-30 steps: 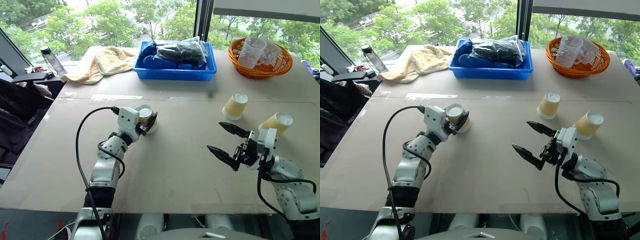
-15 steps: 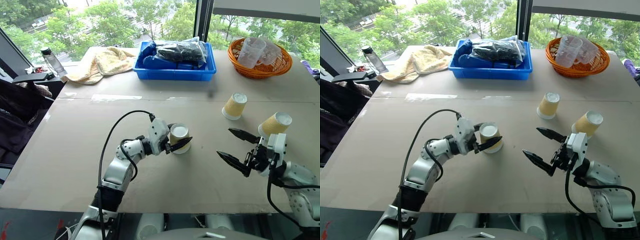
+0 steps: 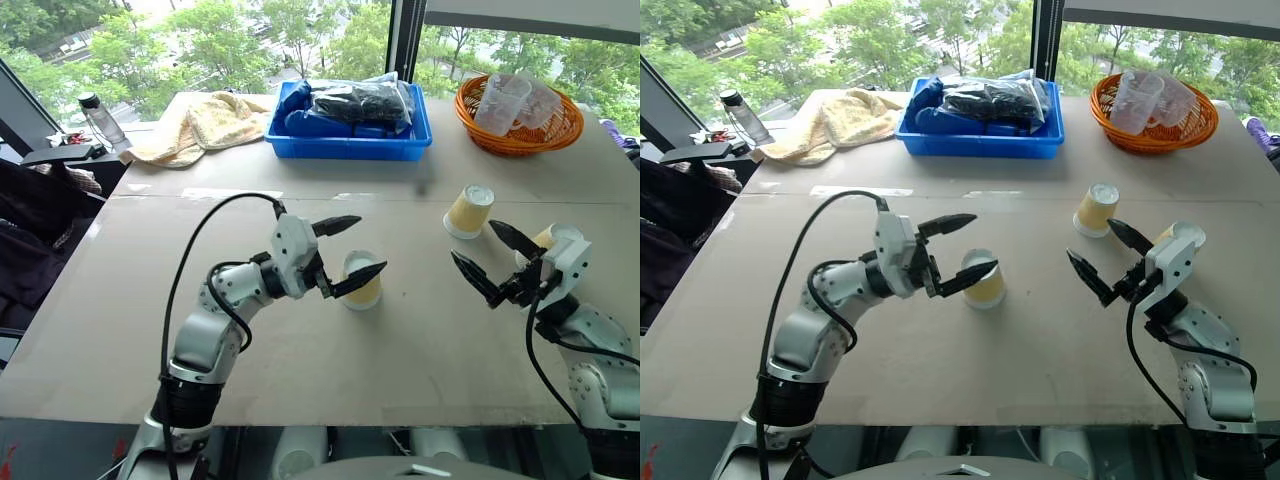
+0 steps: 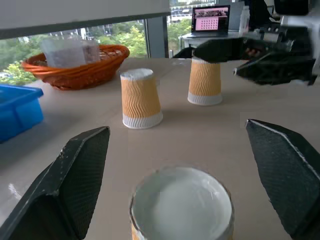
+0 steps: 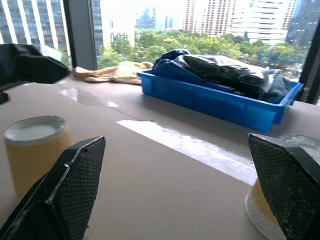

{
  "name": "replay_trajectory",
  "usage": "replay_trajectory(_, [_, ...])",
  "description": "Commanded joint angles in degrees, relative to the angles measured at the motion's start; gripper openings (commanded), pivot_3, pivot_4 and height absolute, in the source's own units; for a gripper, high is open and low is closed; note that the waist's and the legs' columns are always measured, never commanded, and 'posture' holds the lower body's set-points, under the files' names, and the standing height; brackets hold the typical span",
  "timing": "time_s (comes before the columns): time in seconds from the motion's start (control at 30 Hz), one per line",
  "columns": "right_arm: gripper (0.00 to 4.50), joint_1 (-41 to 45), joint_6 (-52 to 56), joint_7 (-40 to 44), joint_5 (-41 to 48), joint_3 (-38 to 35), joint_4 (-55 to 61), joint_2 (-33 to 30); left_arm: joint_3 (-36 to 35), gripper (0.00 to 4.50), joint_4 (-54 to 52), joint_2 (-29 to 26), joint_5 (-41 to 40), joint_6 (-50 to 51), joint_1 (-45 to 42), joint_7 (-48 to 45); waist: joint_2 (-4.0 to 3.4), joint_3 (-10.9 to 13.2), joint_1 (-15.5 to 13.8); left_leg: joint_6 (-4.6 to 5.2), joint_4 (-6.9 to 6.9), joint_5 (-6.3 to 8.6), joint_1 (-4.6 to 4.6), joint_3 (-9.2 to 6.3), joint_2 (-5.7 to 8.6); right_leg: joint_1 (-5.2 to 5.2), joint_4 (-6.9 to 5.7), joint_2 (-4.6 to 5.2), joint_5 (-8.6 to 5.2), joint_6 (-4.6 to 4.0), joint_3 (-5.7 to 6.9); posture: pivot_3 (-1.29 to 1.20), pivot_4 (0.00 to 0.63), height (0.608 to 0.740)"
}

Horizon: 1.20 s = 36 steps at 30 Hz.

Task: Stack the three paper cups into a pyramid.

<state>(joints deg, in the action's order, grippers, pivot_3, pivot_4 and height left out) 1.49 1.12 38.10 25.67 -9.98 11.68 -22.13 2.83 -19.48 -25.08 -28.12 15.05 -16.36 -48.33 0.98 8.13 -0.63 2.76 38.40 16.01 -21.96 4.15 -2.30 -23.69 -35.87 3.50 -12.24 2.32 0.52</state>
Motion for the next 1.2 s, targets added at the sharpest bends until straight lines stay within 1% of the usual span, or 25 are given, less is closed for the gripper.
replay_trajectory(0.03, [4.5, 7.09, -0.57, -9.54, -5.3, -0.37, -4.9, 3.19, -5.98, 4.45, -5.92, -2.9, -10.37, 11.42, -4.14, 4.16, 0.0, 0.04, 0.21, -0.01, 0.0, -0.01, 0.0, -0.02, 0.0, 0.0, -0.03, -0.02, 0.0, 0.0, 0.0, 0.0, 0.15, 0.733])
replay_trajectory(0.2, [4.5, 16.21, -3.29, -17.83, -14.34, 0.85, -15.61, 4.76, -7.41, 4.45, -5.94, -13.33, -11.02, 19.43, -7.53, 1.4, 0.0, 0.13, 0.34, -0.05, -0.04, -0.03, -0.03, -0.04, 0.09, -0.02, -0.01, -0.16, 0.0, 0.1, -0.03, 0.0, 0.15, 0.733])
replay_trajectory(0.23, [4.5, 17.77, -3.27, -19.03, -15.22, 0.93, -17.54, 5.05, -7.82, 4.45, -5.6, -15.57, -11.23, 20.67, -8.21, 0.44, 0.0, 0.27, 0.45, -0.07, -0.03, -0.04, -0.05, -0.05, 0.08, -0.03, 0.0, -0.2, 0.06, 0.25, -0.03, 0.0, 0.15, 0.733])
replay_trajectory(0.33, [4.5, 20.34, -4.55, -20.36, -16.57, 1.05, -21.5, 5.66, -8.7, 4.45, -5.17, -20.16, -11.8, 22.82, -9.02, -1.82, -0.02, 0.35, 0.74, -0.29, -0.05, -0.18, -0.17, -0.04, 0.07, -0.18, 0.01, -0.23, 0.07, 0.27, -0.05, 0.0, 0.15, 0.733])
replay_trajectory(0.43, [4.5, 22.59, -3.92, -21.71, -16.73, 0.66, -25.32, 6.7, -9.79, 4.45, -5.45, -25.05, -11.98, 23.71, -8.18, -5.65, -0.03, 0.38, 1.27, -0.32, -0.1, -0.18, -0.21, -0.04, 0.05, -0.23, 0.03, -0.24, 0.05, 0.3, -0.05, 0.0, 0.15, 0.733])
replay_trajectory(0.53, [4.5, 24.64, -2.38, -21.49, -15.0, 0.07, -27.86, 7.7, -10.58, 4.45, -5.72, -26.82, -12.83, 23.54, -7.44, -7.78, -0.05, 0.41, 1.44, -0.33, -0.12, -0.18, -0.23, -0.02, 0.04, -0.26, 0.03, -0.24, 0.05, 0.31, -0.06, 0.0, 0.15, 0.733])
replay_trajectory(0.73, [4.5, 26.07, -1.73, -20.32, -13.74, -0.14, -29.17, 7.86, -11.19, 4.45, -5.45, -27.02, -12.49, 22.6, -6.64, -9.11, -0.06, 0.44, 1.42, -0.32, -0.09, -0.18, -0.22, 0.0, 0.03, -0.26, 0.0, -0.24, 0.06, 0.31, -0.09, 0.0, 0.15, 0.733])
replay_trajectory(0.8, [3.97, 26.1, -2.0, -19.9, -13.17, -0.22, -29.27, 7.98, -11.57, 4.5, -5.46, -26.57, -13.03, 22.76, -6.56, -8.85, -0.06, 0.44, 1.45, -0.32, -0.09, -0.18, -0.21, 0.01, 0.03, -0.26, 0.0, -0.24, 0.06, 0.31, -0.1, 0.0, 0.15, 0.733])
replay_trajectory(0.83, [3.61, 26.03, -2.16, -19.68, -13.21, -0.04, -29.28, 7.86, -11.64, 4.5, -5.44, -26.34, -12.84, 22.58, -6.64, -8.46, -0.06, 0.44, 1.45, -0.32, -0.09, -0.18, -0.21, 0.01, 0.03, -0.26, 0.0, -0.24, 0.06, 0.31, -0.1, 0.0, 0.15, 0.733])
replay_trajectory(0.87, [3.16, 25.95, -2.34, -19.45, -13.31, 0.15, -29.29, 7.74, -11.78, 4.5, -5.29, -25.89, -12.7, 22.45, -6.84, -7.75, -0.06, 0.44, 1.45, -0.32, -0.1, -0.18, -0.21, 0.01, 0.03, -0.26, 0.0, -0.24, 0.06, 0.31, -0.1, 0.0, 0.15, 0.733])
replay_trajectory(0.9, [2.58, 25.89, -2.44, -19.32, -13.4, 0.26, -29.3, 7.67, -11.92, 4.5, -5.1, -25.46, -12.63, 22.39, -7.08, -7.11, -0.07, 0.44, 1.45, -0.32, -0.1, -0.18, -0.21, 0.01, 0.03, -0.26, 0.0, -0.24, 0.06, 0.31, -0.1, 0.0, 0.15, 0.733])
replay_trajectory(0.93, [2.18, 25.91, -2.48, -19.3, -13.37, 0.23, -29.42, 7.72, -11.94, 4.5, -4.9, -25.19, -12.5, 22.34, -7.24, -6.75, -0.06, 0.44, 1.45, -0.33, -0.09, -0.18, -0.22, 0.01, 0.03, -0.26, -0.01, -0.24, 0.06, 0.31, -0.11, 0.0, 0.15, 0.733])
replay_trajectory(0.97, [1.95, 25.93, -2.44, -19.36, -13.3, 0.15, -29.49, 7.81, -11.92, 4.5, -4.82, -25.11, -12.31, 22.27, -7.31, -6.64, -0.06, 0.44, 1.45, -0.32, -0.1, -0.18, -0.22, 0.01, 0.03, -0.26, -0.01, -0.24, 0.06, 0.31, -0.11, 0.0, 0.15, 0.733])
replay_trajectory(1.07, [1.94, 25.67, -2.62, -19.07, -13.25, 0.17, -29.15, 7.71, -11.99, 4.5, -4.54, -24.87, -11.68, 21.89, -7.5, -6.07, -0.06, 0.44, 1.45, -0.32, -0.1, -0.18, -0.22, 0.01, 0.03, -0.26, -0.01, -0.24, 0.06, 0.32, -0.11, 0.0, 0.15, 0.733])
replay_trajectory(1.13, [1.94, 24.08, -1.97, -14.4, -11.27, 1.29, -25.81, 6.92, -12.41, 4.5, -4.72, -25.12, -12.16, 22.07, -7.4, -6.17, -0.07, 0.44, 1.44, -0.32, -0.1, -0.18, -0.21, 0.01, 0.03, -0.26, -0.01, -0.24, 0.06, 0.32, -0.11, 0.0, 0.15, 0.733])
replay_trajectory(1.2, [1.94, 21.05, 1.14, -6.78, -6.49, 2.66, -20.23, 5.73, -13.03, 4.5, -4.77, -25.59, -12.45, 22.01, -6.96, -6.61, -0.07, 0.45, 1.34, -0.32, -0.1, -0.18, -0.22, 0.0, 0.03, -0.26, -0.01, -0.24, 0.06, 0.31, -0.11, 0.0, 0.15, 0.733])
